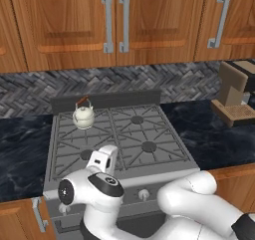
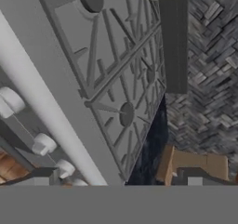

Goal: Lower the heat of the kettle.

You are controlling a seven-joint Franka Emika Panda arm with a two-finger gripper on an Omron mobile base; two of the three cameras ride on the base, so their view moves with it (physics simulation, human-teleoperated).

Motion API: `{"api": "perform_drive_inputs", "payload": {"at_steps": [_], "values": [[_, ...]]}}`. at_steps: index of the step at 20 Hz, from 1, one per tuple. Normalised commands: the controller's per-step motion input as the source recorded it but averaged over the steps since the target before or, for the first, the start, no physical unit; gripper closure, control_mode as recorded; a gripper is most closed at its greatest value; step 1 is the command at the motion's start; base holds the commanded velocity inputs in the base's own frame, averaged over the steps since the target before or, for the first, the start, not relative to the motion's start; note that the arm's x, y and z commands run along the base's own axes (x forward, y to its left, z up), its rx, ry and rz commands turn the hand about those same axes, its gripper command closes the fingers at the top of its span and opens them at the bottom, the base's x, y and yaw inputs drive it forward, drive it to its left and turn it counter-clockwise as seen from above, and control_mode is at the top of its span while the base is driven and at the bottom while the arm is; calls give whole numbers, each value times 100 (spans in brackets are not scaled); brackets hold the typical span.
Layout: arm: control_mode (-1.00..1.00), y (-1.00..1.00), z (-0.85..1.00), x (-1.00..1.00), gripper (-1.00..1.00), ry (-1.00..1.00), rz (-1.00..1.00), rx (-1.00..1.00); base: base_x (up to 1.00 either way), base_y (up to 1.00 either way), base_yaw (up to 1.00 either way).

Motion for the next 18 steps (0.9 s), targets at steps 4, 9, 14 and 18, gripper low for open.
{"api": "perform_drive_inputs", "payload": {"at_steps": [4, 9, 14, 18], "values": [[-100, 21, -35, -6, -100, 0, 8, 0, 0, 0, 0], [-100, 23, -33, -19, -100, 0, 4, 0, 0, 0, 0], [-100, 22, -36, -36, -100, 0, 3, -2, 0, 0, 0], [-100, 20, -48, -47, -100, 0, 2, -7, 0, 0, 0]]}}
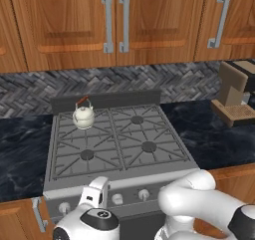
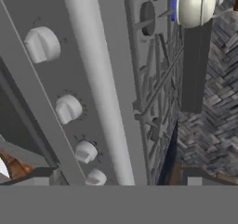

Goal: Lower the heat of the kettle.

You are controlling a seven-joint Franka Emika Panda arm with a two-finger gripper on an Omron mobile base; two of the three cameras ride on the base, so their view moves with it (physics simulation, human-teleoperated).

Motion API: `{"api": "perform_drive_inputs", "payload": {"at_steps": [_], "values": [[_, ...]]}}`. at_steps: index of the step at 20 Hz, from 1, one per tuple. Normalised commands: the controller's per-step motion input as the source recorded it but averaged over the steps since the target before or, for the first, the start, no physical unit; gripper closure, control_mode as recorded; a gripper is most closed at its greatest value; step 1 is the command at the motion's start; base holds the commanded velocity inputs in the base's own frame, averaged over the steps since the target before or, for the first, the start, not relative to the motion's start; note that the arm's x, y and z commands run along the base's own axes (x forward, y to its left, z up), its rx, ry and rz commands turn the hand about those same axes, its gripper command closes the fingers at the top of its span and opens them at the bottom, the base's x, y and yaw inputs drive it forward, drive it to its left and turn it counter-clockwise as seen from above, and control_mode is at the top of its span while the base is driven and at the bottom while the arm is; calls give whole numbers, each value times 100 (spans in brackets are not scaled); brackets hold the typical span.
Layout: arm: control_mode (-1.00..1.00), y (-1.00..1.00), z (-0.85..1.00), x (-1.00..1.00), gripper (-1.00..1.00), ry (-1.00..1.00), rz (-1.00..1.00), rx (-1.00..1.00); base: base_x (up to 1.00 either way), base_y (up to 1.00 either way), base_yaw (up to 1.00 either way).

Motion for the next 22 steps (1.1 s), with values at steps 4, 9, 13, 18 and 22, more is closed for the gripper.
{"api": "perform_drive_inputs", "payload": {"at_steps": [4, 9, 13, 18, 22], "values": [[-100, 11, -50, -34, -100, 0, 4, -6, 0, 0, 0], [-100, 8, -41, 1, -100, 0, 4, -3, 0, 0, 0], [-100, 13, -32, 31, -100, 0, 3, 0, 0, 0, 0], [-100, 7, -34, 33, -100, 0, 4, 0, 0, 0, 0], [-100, 10, -28, 29, -100, 1, 4, 0, 0, 0, 0]]}}
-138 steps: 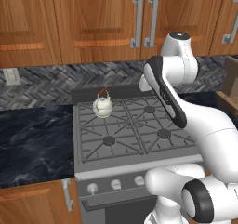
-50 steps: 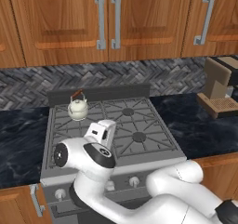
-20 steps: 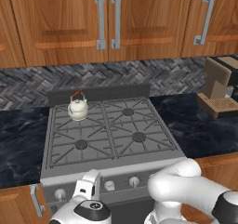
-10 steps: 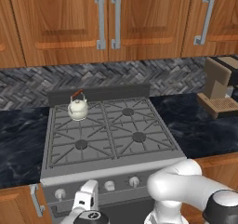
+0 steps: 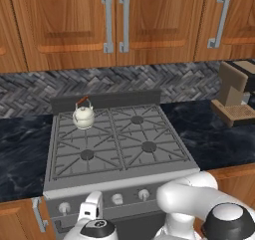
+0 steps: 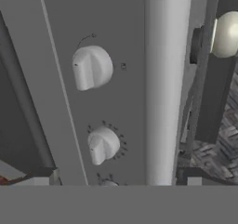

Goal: Lower the heat of the kettle.

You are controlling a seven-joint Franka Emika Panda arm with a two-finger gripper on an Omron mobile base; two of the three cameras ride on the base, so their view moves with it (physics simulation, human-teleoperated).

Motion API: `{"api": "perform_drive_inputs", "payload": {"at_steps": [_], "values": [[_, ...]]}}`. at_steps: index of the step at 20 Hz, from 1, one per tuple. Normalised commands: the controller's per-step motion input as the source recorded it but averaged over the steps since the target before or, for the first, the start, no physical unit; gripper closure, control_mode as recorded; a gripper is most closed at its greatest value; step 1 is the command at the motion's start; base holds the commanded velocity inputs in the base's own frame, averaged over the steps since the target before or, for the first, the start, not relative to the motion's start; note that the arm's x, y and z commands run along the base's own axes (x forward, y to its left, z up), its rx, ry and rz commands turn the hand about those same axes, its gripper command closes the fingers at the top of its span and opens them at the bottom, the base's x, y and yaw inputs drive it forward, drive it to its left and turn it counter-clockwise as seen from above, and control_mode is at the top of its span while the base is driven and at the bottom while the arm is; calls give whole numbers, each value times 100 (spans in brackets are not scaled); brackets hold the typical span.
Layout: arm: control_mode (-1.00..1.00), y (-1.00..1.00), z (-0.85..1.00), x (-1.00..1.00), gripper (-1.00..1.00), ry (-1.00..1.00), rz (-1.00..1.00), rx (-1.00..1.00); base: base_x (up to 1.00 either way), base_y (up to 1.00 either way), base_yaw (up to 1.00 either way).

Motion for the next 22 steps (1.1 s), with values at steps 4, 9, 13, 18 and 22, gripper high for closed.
{"api": "perform_drive_inputs", "payload": {"at_steps": [4, 9, 13, 18, 22], "values": [[-100, 26, -28, 17, -100, 0, 3, -3, 0, 0, 0], [-100, 28, -18, 11, -100, 0, 3, -4, 0, 0, 0], [-100, 17, -19, 12, -100, 0, 4, -4, 0, 0, 0], [-100, 3, -19, 9, -100, 0, 7, -1, 0, 0, 0], [-100, 0, -13, 9, -100, 0, 8, 0, 0, 0, 0]]}}
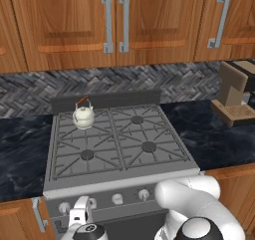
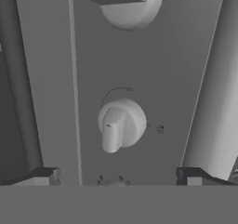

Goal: Lower the heat of the kettle.

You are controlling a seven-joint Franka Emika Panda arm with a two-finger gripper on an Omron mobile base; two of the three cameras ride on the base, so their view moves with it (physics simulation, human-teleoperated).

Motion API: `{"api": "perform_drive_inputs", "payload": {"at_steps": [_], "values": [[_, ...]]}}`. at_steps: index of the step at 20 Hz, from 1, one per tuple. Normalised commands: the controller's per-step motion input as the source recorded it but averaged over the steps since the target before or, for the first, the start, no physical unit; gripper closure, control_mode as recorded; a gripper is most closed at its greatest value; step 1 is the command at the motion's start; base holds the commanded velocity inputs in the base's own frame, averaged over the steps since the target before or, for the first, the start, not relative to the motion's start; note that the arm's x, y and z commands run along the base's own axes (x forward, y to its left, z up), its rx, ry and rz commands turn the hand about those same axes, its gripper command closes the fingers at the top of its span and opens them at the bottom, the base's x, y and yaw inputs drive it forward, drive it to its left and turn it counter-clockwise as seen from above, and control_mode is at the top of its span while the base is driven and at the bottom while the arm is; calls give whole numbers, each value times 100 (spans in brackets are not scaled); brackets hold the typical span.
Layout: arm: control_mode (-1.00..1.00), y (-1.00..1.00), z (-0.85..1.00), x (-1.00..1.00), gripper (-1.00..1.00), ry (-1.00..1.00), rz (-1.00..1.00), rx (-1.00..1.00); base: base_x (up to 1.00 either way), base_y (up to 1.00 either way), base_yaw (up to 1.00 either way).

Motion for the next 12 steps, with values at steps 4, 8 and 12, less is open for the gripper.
{"api": "perform_drive_inputs", "payload": {"at_steps": [4, 8, 12], "values": [[-100, -1, -7, 15, -100, 0, 8, 0, 0, 0, 0], [-100, -5, -6, 22, -100, 0, 8, 0, 0, 0, 0], [-100, -5, -10, 25, -100, 0, 9, 0, 0, 0, 0]]}}
